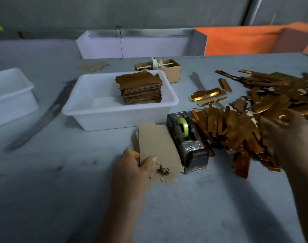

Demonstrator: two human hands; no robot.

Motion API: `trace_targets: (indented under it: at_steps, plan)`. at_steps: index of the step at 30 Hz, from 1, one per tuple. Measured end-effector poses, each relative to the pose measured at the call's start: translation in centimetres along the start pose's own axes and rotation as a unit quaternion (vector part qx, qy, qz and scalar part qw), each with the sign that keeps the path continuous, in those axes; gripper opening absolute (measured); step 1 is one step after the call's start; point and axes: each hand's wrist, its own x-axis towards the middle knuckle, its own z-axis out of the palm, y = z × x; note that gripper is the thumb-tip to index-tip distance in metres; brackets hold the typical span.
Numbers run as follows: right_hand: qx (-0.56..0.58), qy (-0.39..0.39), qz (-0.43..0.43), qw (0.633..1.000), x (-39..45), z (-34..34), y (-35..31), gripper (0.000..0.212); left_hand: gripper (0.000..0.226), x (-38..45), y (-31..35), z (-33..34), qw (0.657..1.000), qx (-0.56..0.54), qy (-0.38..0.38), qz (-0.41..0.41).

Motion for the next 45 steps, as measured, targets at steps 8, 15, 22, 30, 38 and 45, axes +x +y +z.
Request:
trace_targets:
  at_steps: [8,15,22,30,38,45]
  plan:
    - [0.066,-0.073,-0.130,0.987,-9.5,1.6,0.5,0.016,0.022,1.8,-1.3,-0.3,0.967,-0.207,-0.062,-0.139]
    - [0.082,-0.164,-0.155,0.971,-12.2,2.3,-0.7,0.023,0.017,1.6,-0.4,-2.1,0.995,-0.094,-0.007,-0.028]
    - [0.133,-0.206,-0.130,0.961,-13.8,2.7,-2.3,0.015,0.022,-0.3,1.2,-3.3,0.977,-0.211,0.019,0.005]
    - [0.196,-0.262,-0.124,0.937,-14.9,3.3,-4.4,0.041,0.031,-0.8,0.7,-3.1,0.906,-0.394,-0.124,-0.090]
    - [0.387,-0.331,0.038,0.860,-13.9,3.4,-5.3,0.024,0.014,-2.1,1.8,-1.6,0.857,-0.445,-0.254,-0.057]
    - [0.394,-0.346,0.021,0.851,-14.0,2.7,-4.2,0.021,0.036,-2.2,3.5,0.0,0.901,-0.392,-0.187,-0.001]
